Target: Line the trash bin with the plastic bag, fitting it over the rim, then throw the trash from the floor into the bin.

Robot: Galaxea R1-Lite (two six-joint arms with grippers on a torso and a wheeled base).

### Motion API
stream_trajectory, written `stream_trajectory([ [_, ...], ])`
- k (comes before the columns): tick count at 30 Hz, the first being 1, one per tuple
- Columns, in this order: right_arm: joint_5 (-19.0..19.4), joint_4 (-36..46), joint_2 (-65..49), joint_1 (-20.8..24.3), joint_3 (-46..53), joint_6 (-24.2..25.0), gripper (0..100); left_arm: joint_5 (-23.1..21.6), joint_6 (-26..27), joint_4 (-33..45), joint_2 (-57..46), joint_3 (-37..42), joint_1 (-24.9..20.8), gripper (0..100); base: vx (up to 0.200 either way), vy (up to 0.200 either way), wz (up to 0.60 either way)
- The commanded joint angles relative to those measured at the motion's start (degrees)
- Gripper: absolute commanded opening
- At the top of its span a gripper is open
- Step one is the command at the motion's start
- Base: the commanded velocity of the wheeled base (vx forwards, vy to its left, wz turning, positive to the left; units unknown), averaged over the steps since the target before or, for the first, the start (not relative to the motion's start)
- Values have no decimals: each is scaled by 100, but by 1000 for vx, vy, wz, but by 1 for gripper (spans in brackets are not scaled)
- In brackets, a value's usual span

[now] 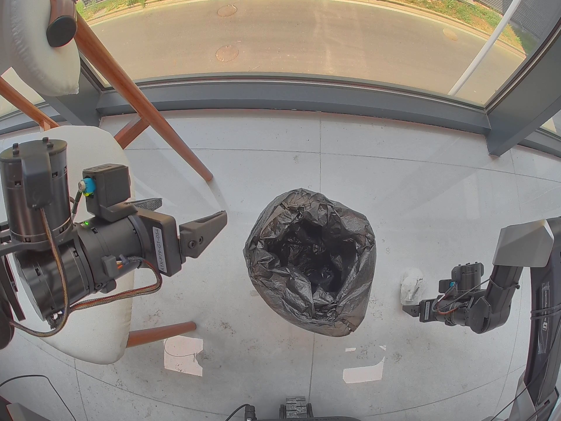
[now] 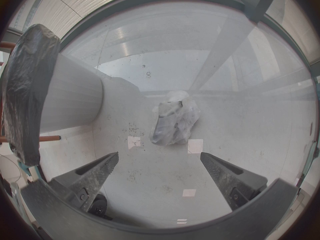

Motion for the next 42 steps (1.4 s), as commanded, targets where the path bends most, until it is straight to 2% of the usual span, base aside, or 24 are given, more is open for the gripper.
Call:
stream_trajectory([
  [1,15,176,86,-40,-490,136,100,4,-2,-1,12,26,8,100,0,0,0],
  [14,-11,-308,173,4,-508,180,100,13,7,-1,12,26,8,100,0,0,0],
  [18,-99,-1230,393,40,-384,276,100,13,7,8,21,-10,8,100,0,0,0],
  [20,-213,-1389,420,75,-323,285,100,21,7,-1,21,-18,8,100,0,0,0],
  [28,-371,-1441,437,75,-297,338,100,21,33,-1,100,-18,16,100,0,0,0],
  [37,-486,-1591,455,31,-297,804,100,39,165,-1,126,-27,16,100,0,0,0],
  [42,-530,-1582,455,31,-297,830,100,39,236,-10,135,-27,16,100,0,0,0],
])
